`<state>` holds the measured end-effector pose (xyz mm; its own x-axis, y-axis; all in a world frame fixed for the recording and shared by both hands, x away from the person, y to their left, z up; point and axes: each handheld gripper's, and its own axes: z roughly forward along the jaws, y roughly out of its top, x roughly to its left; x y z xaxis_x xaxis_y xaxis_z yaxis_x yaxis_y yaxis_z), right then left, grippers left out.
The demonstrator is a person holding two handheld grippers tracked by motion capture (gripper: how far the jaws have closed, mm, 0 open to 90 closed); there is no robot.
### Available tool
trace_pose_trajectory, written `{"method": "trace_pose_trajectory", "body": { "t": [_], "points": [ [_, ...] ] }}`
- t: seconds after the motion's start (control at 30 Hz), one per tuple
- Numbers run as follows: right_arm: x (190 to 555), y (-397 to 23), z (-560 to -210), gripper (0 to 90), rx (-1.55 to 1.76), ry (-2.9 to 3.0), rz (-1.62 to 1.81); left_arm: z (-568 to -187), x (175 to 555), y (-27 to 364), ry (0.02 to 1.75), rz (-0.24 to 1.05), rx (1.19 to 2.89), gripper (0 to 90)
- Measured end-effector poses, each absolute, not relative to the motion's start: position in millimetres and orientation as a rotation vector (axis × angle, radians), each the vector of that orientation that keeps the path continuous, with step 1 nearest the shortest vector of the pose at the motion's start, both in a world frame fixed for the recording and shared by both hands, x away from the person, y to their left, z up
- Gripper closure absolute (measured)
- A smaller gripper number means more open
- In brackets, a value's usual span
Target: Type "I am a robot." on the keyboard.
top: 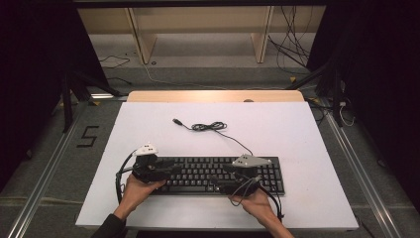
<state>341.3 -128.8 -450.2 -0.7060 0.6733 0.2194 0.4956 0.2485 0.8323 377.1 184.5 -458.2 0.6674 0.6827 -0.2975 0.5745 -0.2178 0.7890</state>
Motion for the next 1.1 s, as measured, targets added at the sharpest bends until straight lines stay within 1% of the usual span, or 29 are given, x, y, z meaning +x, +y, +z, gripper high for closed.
{"method": "trace_pose_trajectory", "body": {
  "t": [0.17, 0.37, 0.6, 0.77, 0.87, 1.1],
  "points": [
    [342, -129, -450, 35.8, 1.107, 2.333, 1.448, -456, 372, 190, 0.986, 0.142, 1.874, 46.0],
    [342, -129, -451, 38.3, 1.106, 2.334, 1.445, -455, 365, 197, 0.984, 0.143, 1.828, 41.0],
    [343, -125, -453, 51.8, 1.106, 2.374, 1.393, -455, 356, 201, 0.979, 0.152, 1.800, 37.4],
    [345, -121, -456, 67.2, 1.098, 2.408, 1.360, -456, 352, 202, 0.974, 0.162, 1.790, 34.5],
    [346, -118, -458, 74.7, 1.093, 2.426, 1.344, -457, 350, 203, 0.975, 0.164, 1.784, 33.5],
    [350, -112, -463, 86.5, 1.091, 2.463, 1.299, -456, 345, 205, 0.969, 0.173, 1.778, 32.7]
  ]
}}
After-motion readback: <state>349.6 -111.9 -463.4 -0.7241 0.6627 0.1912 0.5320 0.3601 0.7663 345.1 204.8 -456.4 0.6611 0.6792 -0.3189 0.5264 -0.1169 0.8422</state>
